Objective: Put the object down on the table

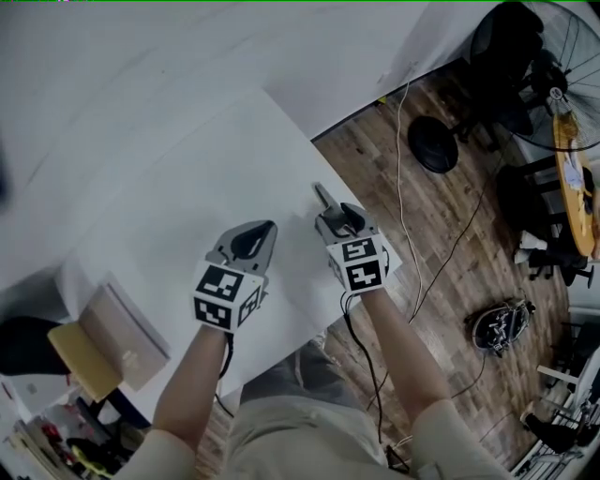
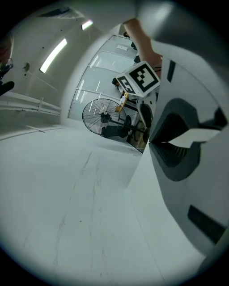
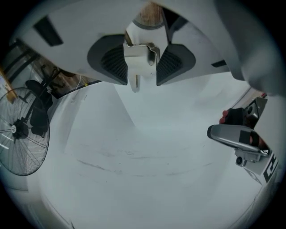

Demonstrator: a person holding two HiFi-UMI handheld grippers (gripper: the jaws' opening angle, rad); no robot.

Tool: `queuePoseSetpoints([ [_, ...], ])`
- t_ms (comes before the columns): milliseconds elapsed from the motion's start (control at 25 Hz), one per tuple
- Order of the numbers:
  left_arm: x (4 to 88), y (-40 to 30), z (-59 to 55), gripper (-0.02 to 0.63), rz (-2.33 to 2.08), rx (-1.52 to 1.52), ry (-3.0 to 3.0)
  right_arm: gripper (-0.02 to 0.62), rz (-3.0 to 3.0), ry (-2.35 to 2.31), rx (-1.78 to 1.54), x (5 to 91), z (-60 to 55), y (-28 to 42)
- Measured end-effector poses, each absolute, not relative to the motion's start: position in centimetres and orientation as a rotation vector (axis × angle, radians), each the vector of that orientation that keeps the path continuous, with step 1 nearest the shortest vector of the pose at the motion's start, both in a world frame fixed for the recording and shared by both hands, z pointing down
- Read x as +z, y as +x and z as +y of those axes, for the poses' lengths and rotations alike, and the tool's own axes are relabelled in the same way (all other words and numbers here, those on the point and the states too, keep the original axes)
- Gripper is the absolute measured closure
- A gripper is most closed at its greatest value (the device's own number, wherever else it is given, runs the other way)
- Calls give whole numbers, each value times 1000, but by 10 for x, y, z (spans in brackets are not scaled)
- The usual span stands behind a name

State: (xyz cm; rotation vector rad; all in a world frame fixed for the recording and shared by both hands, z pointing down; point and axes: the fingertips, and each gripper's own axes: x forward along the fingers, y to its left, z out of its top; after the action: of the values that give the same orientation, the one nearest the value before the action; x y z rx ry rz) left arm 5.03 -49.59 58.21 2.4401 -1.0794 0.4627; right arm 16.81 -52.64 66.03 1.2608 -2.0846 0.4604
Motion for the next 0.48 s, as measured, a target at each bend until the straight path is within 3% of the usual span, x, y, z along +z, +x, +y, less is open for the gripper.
queuePoseSetpoints([
  [160, 562, 52, -494, 584, -1089, 447, 2449, 436, -2127, 1280, 480, 622, -521, 174],
  [480, 518, 60, -490, 584, -1085, 435, 2542, 510, -2222, 1391, 428, 540, -501, 187],
])
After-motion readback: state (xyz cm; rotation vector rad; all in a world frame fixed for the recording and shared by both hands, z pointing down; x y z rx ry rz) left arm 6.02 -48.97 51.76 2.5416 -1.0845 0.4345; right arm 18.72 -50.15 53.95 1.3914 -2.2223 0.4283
